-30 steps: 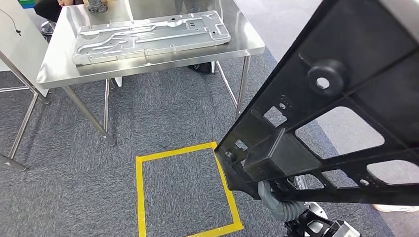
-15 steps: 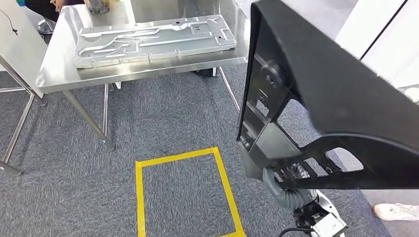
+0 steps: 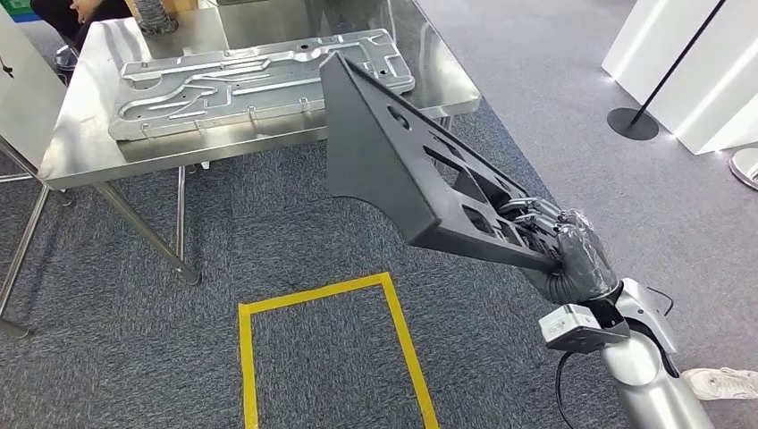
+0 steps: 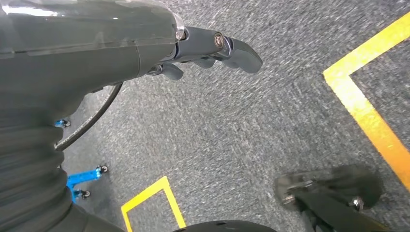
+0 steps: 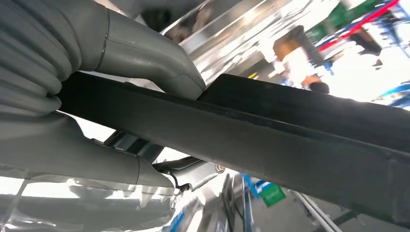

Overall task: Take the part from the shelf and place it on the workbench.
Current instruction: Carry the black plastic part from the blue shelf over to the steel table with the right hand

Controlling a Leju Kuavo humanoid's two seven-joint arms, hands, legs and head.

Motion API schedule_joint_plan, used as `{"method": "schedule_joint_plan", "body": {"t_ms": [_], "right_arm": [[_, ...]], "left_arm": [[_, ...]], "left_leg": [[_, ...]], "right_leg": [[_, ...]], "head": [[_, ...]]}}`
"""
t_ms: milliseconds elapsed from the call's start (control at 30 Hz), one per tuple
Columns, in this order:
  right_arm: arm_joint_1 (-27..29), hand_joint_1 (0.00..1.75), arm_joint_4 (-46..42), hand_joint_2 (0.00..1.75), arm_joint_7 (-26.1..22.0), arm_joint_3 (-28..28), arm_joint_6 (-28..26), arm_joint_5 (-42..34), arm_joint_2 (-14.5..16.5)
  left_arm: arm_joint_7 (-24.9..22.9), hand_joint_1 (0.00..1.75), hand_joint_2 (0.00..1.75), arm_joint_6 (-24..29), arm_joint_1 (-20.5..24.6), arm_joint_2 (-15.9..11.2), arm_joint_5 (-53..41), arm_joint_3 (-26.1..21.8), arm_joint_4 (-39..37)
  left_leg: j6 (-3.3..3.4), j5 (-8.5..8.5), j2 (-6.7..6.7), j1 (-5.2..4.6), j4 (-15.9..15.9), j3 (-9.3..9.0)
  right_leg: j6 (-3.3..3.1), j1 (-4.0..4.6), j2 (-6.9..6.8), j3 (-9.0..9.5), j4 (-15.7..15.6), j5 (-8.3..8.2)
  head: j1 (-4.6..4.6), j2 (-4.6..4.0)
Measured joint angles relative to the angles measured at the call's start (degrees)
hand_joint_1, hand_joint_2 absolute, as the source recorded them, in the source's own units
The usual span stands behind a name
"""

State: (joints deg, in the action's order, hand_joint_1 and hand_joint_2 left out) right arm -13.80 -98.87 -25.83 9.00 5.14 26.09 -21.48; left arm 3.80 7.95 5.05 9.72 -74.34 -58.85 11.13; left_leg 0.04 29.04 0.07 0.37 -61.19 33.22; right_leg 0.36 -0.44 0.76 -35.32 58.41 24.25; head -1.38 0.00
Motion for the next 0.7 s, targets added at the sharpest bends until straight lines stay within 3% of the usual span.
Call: {"method": "schedule_joint_plan", "body": {"t_ms": [167,233,300,333,367,400,467,500,533,600,700], "right_arm": [[-3.6,1.75,4.1,1.75,2.3,0.2,-3.6,9.5,-4.1],[-5.2,1.75,5.6,1.75,3.1,0.2,-5.0,12.8,-6.2],[-6.0,1.75,6.7,1.75,3.5,0.2,-5.8,14.5,-7.8],[-6.1,1.75,7.1,1.75,3.5,0.2,-5.9,14.8,-8.3],[-6.1,1.75,7.5,1.75,3.5,0.3,-5.9,15.1,-8.8],[-6.2,1.75,7.9,1.75,3.6,0.4,-5.9,15.3,-9.2],[-6.5,1.75,8.3,1.75,4.2,0.5,-6.2,16.6,-10.0],[-6.8,1.75,8.4,1.75,4.8,0.7,-6.5,17.7,-10.5],[-7.1,1.75,8.5,1.75,5.4,0.8,-6.8,19.0,-10.9],[-8.1,1.75,9.1,1.75,6.5,1.2,-7.2,22.0,-12.0],[-11.1,1.75,11.0,1.75,7.2,1.9,-7.2,25.6,-13.1]], "left_arm": [[0.2,0.0,1.75,-0.1,-0.1,0.1,0.0,0.0,0.0],[0.3,0.0,1.75,-0.1,0.0,0.2,-0.1,0.0,0.0],[0.5,0.0,1.75,-0.1,0.0,0.2,-0.1,0.0,0.0],[0.5,0.0,1.75,-0.1,0.0,0.2,-0.1,0.0,0.0],[0.5,0.0,1.75,-0.1,0.0,0.2,-0.1,0.0,0.0],[0.5,0.0,1.75,-0.1,0.0,0.2,-0.1,0.0,0.0],[0.6,0.0,1.75,-0.1,0.0,0.3,-0.2,0.0,0.0],[0.6,0.0,1.75,-0.1,0.0,0.3,-0.2,0.0,0.0],[0.6,0.0,1.75,-0.2,0.1,0.3,-0.3,0.0,0.0],[0.6,0.0,1.75,-0.3,0.1,0.3,-0.4,0.0,0.0],[0.5,0.0,1.75,-0.4,0.2,0.3,-0.4,0.0,0.0]], "left_leg": [[2.3,-1.62,-0.1,-0.18,2.0,-0.43],[2.83,-1.93,-0.05,-0.08,2.3,-0.51],[3.06,-1.91,-0.05,-0.13,2.3,-0.48],[3.11,-1.86,-0.07,-0.15,2.3,-0.5],[3.13,-1.79,-0.09,-0.15,2.2,-0.56],[3.09,-1.7,-0.13,-0.15,2.2,-0.69],[2.82,-1.4,-0.19,-0.23,2.2,-1.02],[2.61,-1.25,-0.21,-0.35,2.2,-1.1],[2.38,-1.14,-0.22,-0.46,2.2,-1.12],[1.9,-1.02,-0.19,-0.63,2.4,-1.11],[1.02,0.51,-0.16,-0.75,0.7,-0.58]], "right_leg": [[1.74,-0.08,-0.04,-0.45,0.9,0.78],[2.3,-0.3,-0.25,-2.51,5.4,3.46],[2.73,-0.36,-0.36,-6.19,13.1,6.78],[2.85,-0.39,-0.38,-7.54,15.7,7.38],[2.88,-0.41,-0.41,-7.89,16.2,6.85],[2.82,-0.42,-0.44,-7.05,14.2,5.3],[2.49,-0.38,-0.63,-3.22,6.3,1.48],[2.23,-0.25,-0.7,-1.62,2.9,0.36],[1.98,-0.11,-0.76,-0.7,0.9,-0.07],[1.44,0.09,-0.71,-0.49,0.0,0.06],[0.45,-0.48,-0.68,-0.07,-0.7,-0.07]], "head": [[0.0,0.0],[0.0,0.0],[0.0,0.0],[0.0,0.0],[0.0,0.0],[0.0,0.0],[0.0,0.0],[-0.01,0.01],[-0.01,0.01],[-0.01,0.01],[0.0,0.01]]}}
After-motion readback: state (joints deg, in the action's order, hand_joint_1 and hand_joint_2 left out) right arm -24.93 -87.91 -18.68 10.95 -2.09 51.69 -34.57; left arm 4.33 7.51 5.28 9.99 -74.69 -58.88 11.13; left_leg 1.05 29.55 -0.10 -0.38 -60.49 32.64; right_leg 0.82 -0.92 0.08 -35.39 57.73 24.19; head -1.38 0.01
